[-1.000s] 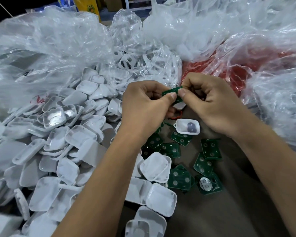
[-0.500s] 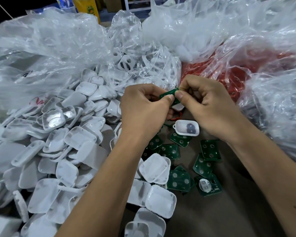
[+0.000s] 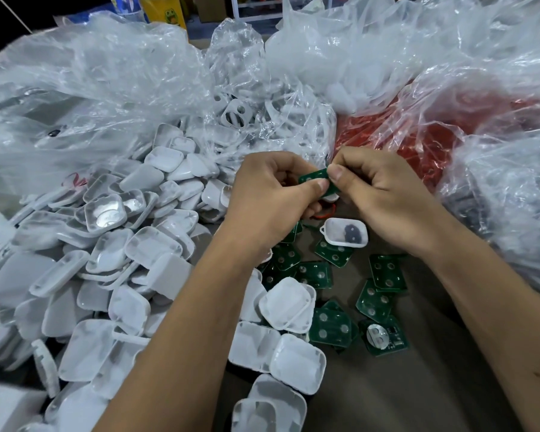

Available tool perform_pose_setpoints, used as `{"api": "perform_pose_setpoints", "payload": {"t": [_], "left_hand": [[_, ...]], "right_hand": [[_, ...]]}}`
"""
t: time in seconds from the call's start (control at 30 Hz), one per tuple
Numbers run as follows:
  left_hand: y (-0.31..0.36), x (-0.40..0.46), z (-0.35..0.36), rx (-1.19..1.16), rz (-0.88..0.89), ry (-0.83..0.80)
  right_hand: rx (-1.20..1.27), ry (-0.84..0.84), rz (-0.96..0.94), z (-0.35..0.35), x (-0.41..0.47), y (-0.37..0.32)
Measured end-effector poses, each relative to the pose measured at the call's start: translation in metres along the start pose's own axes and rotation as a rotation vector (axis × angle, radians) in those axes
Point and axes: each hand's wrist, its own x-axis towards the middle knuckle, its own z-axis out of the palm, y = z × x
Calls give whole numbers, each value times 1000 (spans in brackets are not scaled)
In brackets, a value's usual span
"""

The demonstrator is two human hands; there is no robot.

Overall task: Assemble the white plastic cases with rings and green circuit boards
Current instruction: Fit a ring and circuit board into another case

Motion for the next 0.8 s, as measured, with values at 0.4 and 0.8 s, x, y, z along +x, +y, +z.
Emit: {"api": "perform_pose_setpoints", "payload": {"t": [0.4, 0.8], "left_hand": [[-1, -2, 8, -21, -125, 78], [-1, 1, 2, -129, -120, 99]], "right_hand": [[-115, 100, -66, 6, -4, 0], [-159, 300, -154, 6, -5, -8]]}}
